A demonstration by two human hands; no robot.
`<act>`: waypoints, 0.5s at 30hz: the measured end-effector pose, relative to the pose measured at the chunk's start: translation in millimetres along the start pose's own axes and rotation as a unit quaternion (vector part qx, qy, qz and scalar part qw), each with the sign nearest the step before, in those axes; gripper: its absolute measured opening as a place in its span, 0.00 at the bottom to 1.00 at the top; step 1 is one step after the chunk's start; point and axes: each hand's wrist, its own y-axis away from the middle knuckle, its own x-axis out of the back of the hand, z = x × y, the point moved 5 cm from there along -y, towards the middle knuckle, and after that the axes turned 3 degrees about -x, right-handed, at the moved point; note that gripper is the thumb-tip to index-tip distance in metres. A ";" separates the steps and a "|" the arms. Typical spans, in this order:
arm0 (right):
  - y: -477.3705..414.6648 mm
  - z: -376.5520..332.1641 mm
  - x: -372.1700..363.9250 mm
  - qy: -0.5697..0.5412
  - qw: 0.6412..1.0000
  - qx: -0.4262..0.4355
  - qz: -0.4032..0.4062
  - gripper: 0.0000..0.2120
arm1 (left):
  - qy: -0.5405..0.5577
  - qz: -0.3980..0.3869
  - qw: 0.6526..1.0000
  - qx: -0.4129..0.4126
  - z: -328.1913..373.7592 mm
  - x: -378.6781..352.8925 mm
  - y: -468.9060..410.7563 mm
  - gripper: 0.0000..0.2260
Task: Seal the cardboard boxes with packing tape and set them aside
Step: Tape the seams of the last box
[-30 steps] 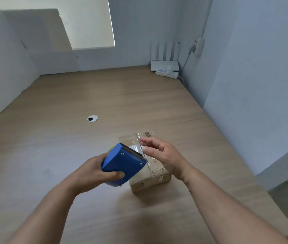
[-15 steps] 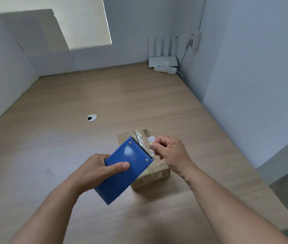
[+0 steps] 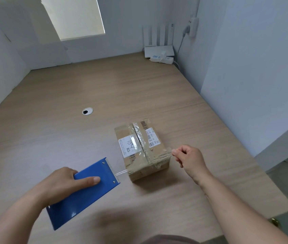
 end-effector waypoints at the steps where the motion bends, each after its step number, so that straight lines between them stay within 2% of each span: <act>1: -0.2 3.2 0.9 0.003 1.000 -0.004 0.006 0.15 | -0.010 0.003 1.000 0.002 0.9 -2.2 -2.3 0.45; 8: -3.6 15.7 -3.2 0.018 0.999 -0.042 0.005 0.15 | -0.077 0.011 0.996 0.031 -3.3 -20.5 -25.8 0.29; 15: -7.0 25.3 -11.6 0.024 0.995 -0.094 -0.013 0.14 | -0.111 0.011 0.992 0.062 1.7 -40.2 -51.5 0.29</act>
